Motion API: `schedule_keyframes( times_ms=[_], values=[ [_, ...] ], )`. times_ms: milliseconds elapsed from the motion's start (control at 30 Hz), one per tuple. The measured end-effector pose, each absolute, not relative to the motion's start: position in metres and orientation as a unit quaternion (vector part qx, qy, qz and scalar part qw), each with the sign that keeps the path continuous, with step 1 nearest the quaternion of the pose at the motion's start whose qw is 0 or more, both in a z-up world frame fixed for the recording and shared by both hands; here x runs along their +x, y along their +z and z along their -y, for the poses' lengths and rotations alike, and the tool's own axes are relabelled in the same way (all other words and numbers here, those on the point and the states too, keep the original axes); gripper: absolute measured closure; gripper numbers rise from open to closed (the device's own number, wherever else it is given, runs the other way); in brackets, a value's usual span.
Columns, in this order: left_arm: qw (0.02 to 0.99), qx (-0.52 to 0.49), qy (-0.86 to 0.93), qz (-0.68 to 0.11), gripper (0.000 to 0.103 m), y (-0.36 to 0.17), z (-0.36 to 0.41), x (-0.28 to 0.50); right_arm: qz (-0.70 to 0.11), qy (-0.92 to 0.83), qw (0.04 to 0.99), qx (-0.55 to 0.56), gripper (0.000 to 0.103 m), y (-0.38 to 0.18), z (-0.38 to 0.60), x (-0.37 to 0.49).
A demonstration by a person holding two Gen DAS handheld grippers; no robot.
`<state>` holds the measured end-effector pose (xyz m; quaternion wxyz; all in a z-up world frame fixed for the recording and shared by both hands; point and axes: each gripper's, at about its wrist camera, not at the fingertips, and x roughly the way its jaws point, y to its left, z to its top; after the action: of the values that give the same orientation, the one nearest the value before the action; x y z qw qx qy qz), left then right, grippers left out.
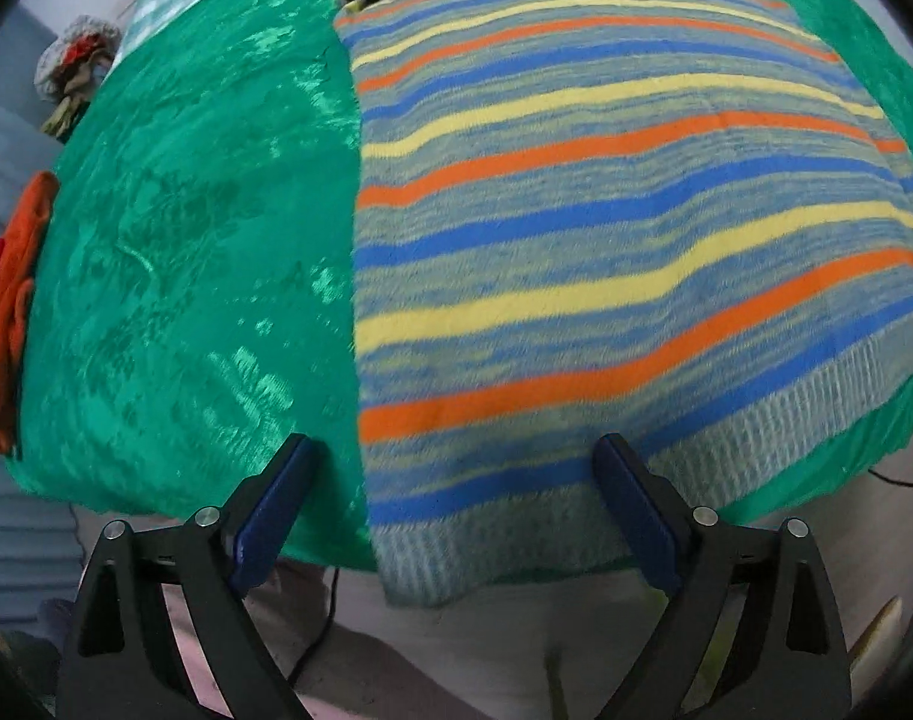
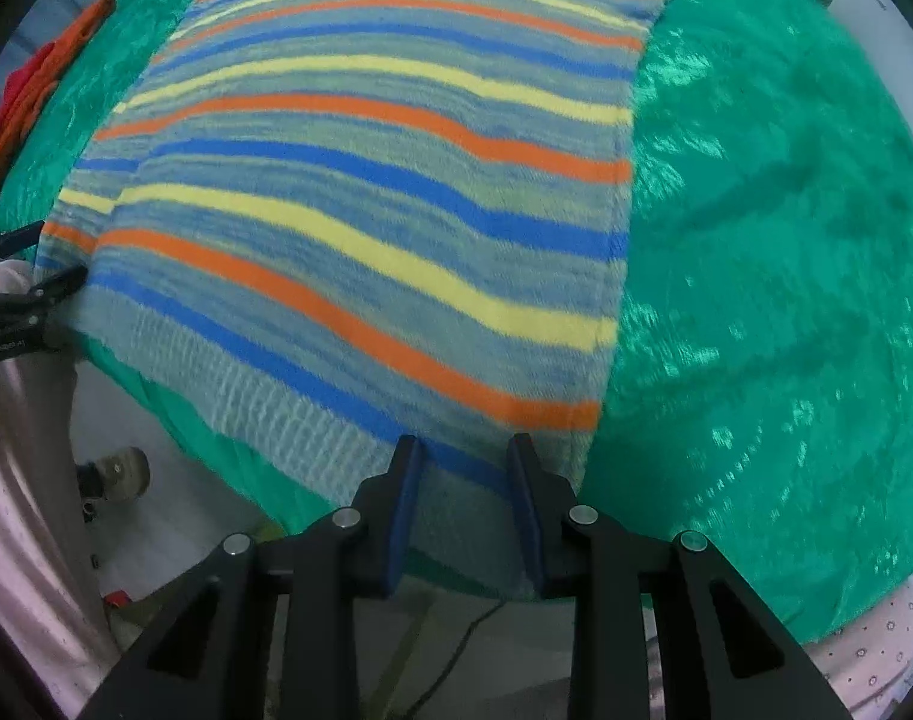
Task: Fold small clothes
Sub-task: 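Grasp the hem with the left tool while the right tool grasps it too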
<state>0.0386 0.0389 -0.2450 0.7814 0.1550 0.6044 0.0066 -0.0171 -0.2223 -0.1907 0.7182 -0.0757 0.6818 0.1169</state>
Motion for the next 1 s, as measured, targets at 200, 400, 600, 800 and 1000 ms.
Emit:
schedule_keyframes(
  times_ms=[200, 400, 600, 800, 1000],
  values=[
    [0.781, 0.164, 0.018, -0.602, 0.01, -0.222, -0.055, 0.021, -0.695, 0.099, 0.709, -0.072, 0.073, -0.177, 0.253, -0.035],
    [0.817, 0.057, 0.021, -0.574, 0.009, -0.192, -0.094, 0.029, -0.655, 0.086, 0.751, -0.016, 0.058, -0.136, 0.288, -0.04],
    [0.788, 0.004, 0.017, -0.615, 0.018, -0.235, -0.111, 0.057, -0.651, 0.064, 0.755, 0.052, 0.058, -0.133, 0.332, -0.034],
    [0.793, 0.014, -0.004, -0.609, 0.023, -0.241, -0.095, 0.051, -0.664, 0.111, 0.732, 0.1, 0.058, -0.152, 0.322, -0.035],
    [0.775, 0.022, -0.031, -0.631, 0.078, -0.249, -0.083, 0.05, -0.683, 0.136, 0.711, 0.096, 0.065, -0.185, 0.286, -0.024]
  ],
)
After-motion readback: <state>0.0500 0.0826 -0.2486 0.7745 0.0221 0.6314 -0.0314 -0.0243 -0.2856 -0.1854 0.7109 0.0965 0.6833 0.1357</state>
